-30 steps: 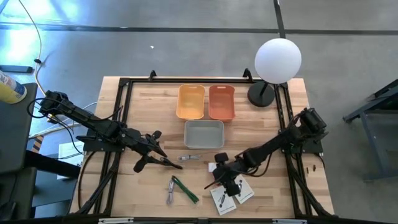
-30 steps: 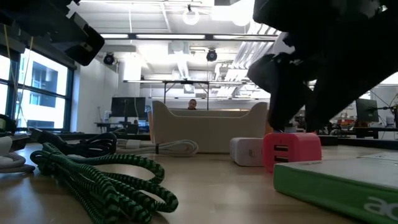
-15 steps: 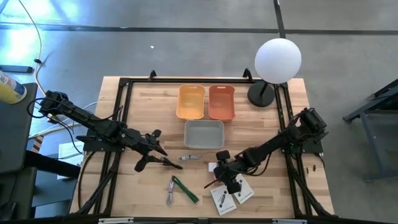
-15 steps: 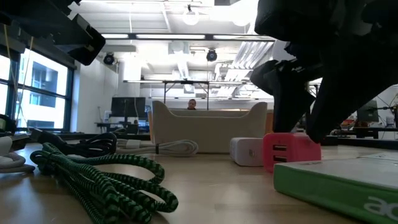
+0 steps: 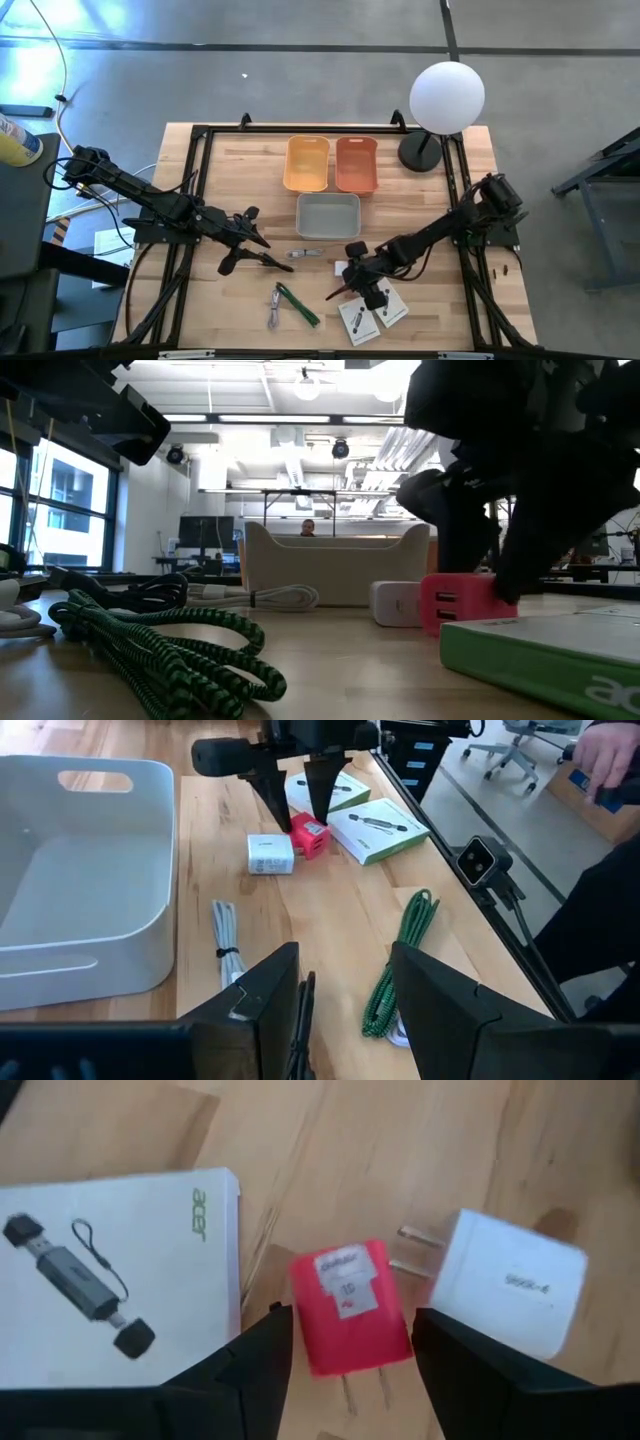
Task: Pick and place items into bin
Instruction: Put the pink charger adapter into the orange bin
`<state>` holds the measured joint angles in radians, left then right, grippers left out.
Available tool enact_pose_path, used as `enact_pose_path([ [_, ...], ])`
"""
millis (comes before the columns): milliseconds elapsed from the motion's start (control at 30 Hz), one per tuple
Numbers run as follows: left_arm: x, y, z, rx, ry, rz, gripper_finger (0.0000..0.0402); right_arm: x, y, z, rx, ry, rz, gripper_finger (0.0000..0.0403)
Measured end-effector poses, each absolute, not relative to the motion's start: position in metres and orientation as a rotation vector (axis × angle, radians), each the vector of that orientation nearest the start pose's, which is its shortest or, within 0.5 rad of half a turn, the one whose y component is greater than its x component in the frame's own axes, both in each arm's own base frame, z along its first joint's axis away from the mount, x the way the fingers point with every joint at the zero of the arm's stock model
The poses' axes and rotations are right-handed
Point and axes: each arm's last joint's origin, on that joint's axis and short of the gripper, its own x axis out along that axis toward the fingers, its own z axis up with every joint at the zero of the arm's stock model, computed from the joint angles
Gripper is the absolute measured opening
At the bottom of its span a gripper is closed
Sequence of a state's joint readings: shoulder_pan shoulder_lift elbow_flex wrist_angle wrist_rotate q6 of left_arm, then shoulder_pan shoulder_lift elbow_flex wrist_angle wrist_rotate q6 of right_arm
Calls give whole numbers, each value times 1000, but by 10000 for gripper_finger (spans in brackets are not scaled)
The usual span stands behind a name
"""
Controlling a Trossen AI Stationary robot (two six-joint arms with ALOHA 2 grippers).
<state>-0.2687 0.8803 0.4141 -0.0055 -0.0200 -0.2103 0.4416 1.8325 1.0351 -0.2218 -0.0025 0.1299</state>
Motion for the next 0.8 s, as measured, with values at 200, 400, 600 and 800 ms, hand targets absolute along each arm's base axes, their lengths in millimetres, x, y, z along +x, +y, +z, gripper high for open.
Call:
enact_pose_path([
  [200,177,-48,206,-136,498,-193,150,320,150,141,-91,1031,314,185],
  [400,177,-48,206,-136,498,-193,150,321,147,141,-31,1037,275,169],
  [600,177,-48,206,-136,498,-193,150,321,148,142,-6,1035,273,166],
  [800,177,-48,206,-136,497,-193,150,321,148,142,63,1048,242,163],
])
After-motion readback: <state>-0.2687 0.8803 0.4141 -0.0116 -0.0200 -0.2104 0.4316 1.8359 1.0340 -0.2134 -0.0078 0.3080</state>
